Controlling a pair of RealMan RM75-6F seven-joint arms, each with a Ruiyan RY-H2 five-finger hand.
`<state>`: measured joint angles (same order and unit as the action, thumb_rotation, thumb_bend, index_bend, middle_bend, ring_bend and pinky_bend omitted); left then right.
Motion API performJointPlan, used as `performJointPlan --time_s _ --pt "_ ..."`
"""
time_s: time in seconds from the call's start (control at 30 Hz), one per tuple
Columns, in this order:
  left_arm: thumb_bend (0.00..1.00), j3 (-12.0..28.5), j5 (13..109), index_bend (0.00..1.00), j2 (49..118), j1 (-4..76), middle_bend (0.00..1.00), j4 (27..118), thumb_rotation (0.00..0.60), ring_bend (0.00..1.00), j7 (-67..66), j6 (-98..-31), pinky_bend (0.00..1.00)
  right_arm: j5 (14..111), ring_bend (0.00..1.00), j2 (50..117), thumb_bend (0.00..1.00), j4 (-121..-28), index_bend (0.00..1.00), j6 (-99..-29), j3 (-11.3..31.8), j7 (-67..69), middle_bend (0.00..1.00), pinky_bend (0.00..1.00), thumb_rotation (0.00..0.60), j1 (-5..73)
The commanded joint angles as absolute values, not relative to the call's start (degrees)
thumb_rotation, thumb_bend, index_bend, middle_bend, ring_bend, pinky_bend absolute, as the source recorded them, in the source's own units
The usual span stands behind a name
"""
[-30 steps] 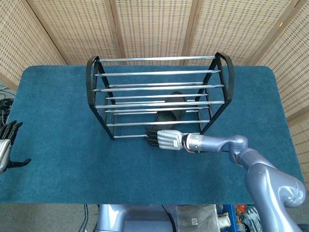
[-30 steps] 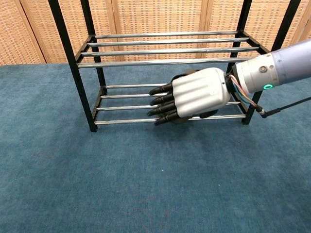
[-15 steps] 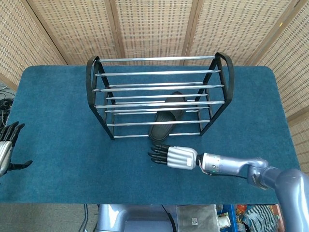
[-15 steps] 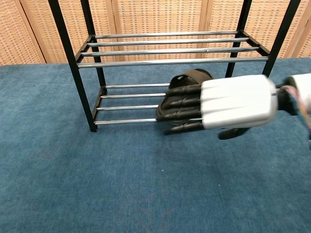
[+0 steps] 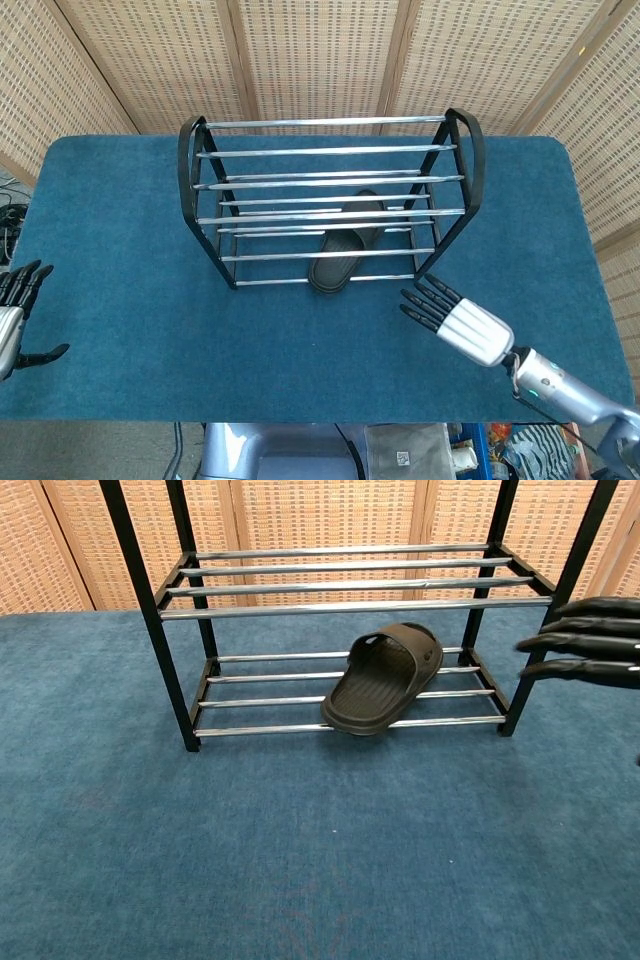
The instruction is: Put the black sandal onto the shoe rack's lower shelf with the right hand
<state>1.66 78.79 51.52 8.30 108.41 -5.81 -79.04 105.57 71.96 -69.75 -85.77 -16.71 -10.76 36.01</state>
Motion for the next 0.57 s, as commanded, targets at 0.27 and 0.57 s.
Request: performJointPlan --time_s 0.27,0.57 --pt "0.11 0.0 82.8 0.00 52.5 5.6 0.00 108.3 0.600 0.00 -6.5 -83.1 0.00 89.7 0.00 68.1 0.00 -85.8 0.00 -93.0 -14.5 -5.6 0.00 0.00 0.600 19.8" --pt "0.11 0.2 84.3 0.00 54.2 4.5 0.00 107.0 0.600 0.00 -7.4 -85.7 0.00 81.2 0.00 68.8 0.00 -90.3 0.00 -95.6 -8.4 -4.8 0.00 0.00 0.600 13.8"
